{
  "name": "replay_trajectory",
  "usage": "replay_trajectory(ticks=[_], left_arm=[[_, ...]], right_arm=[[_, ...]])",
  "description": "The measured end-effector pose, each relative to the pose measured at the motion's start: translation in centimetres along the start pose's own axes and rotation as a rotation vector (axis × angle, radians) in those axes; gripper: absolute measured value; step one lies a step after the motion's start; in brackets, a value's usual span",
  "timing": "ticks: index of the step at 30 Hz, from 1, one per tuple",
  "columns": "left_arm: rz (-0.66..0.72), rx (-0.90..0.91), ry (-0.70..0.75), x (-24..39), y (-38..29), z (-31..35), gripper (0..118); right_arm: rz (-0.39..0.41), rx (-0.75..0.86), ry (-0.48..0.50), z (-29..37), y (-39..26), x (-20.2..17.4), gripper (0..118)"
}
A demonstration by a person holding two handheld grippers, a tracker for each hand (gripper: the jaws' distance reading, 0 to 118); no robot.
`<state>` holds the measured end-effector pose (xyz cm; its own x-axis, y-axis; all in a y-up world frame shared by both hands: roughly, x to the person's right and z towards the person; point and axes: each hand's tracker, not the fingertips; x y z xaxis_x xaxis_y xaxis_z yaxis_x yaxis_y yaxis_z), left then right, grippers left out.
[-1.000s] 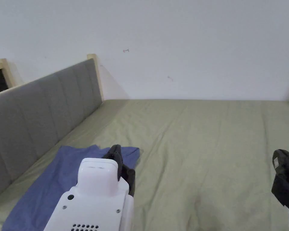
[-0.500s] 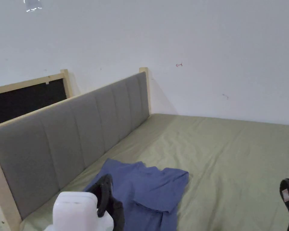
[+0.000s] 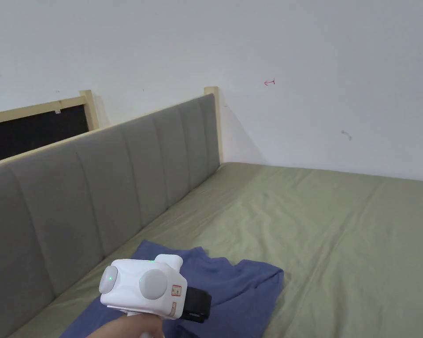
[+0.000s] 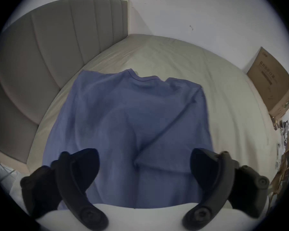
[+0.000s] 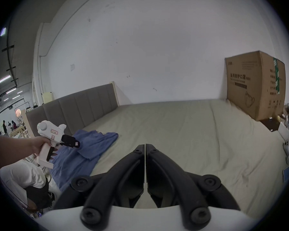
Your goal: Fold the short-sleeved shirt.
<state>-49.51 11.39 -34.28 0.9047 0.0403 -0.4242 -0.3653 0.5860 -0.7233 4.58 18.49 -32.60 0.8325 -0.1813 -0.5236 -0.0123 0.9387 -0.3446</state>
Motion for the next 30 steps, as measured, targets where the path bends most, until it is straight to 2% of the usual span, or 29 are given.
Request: replay_trajectory(ticks=[3,5,6,7,8,10,13,14,15,16,17,18,21,23,25,27,30], left_arm=[[0.053,-0.078,0.004,1.3,-0.7,-0.4,111],[0.038,-0.154,-0.004,2.2,-1.3,-1.5,111],[0.013,-0.246,-0.007,0.3,-0.3,-6.3,111],[-0.037,-0.298,0.007,0.5,-1.1,-7.8,113],[-0.041,-0.223,-0.004,0.7,-1.3,-7.7,118],[0.003,-0.106,0.023,2.1,-2.4,-4.1,118],[-0.017,-0.135,0.031,3.4,-2.7,-1.7,114],[0.019,-0.186,-0.017,1.3,-1.2,-3.7,107],[0.022,-0.139,-0.031,1.1,-1.0,-3.0,86],[0.023,-0.097,-0.037,1.0,-0.6,-2.0,54],[0.026,-0.062,-0.039,0.8,-0.3,-1.3,4],[0.006,-0.058,-0.005,1.0,-1.6,-1.4,3],[0.019,-0.065,-0.069,-0.3,-0.7,-0.6,2],[-0.010,0.054,-0.052,-1.0,-0.1,1.0,2],[0.015,0.147,-0.039,-2.2,2.3,4.1,2],[0.005,0.223,-0.038,-0.7,2.1,8.8,2],[-0.108,0.316,-0.088,0.4,4.0,14.6,2]], right_arm=[[-0.001,-0.028,-0.017,-1.2,-0.5,1.0,1],[-0.008,-0.045,-0.018,-1.7,-0.9,1.2,1],[-0.016,-0.052,-0.015,-2.0,-1.0,1.4,1],[-0.028,-0.059,-0.009,-2.2,-1.2,1.5,1],[-0.036,-0.064,-0.003,-2.3,-1.3,1.4,1],[-0.046,-0.069,0.009,-2.5,-1.4,1.5,1],[-0.049,-0.066,0.015,-2.4,-1.5,1.2,1],[-0.050,-0.067,0.019,-2.4,-1.5,1.2,1],[-0.049,-0.068,0.023,-2.3,-1.4,1.2,1],[-0.048,-0.069,0.025,-2.1,-1.4,1.1,1],[-0.048,-0.068,0.028,-1.9,-1.3,1.2,1],[-0.051,-0.065,0.030,-1.6,-1.1,1.2,1],[-0.069,-0.050,0.028,-0.5,-0.5,1.4,1],[-0.084,-0.042,0.025,0.3,0.2,1.7,1],[-0.089,-0.024,0.021,1.4,1.0,2.0,1],[-0.089,0.006,0.008,2.6,1.9,2.4,1],[-0.106,0.055,0.001,4.5,2.9,3.1,1]])
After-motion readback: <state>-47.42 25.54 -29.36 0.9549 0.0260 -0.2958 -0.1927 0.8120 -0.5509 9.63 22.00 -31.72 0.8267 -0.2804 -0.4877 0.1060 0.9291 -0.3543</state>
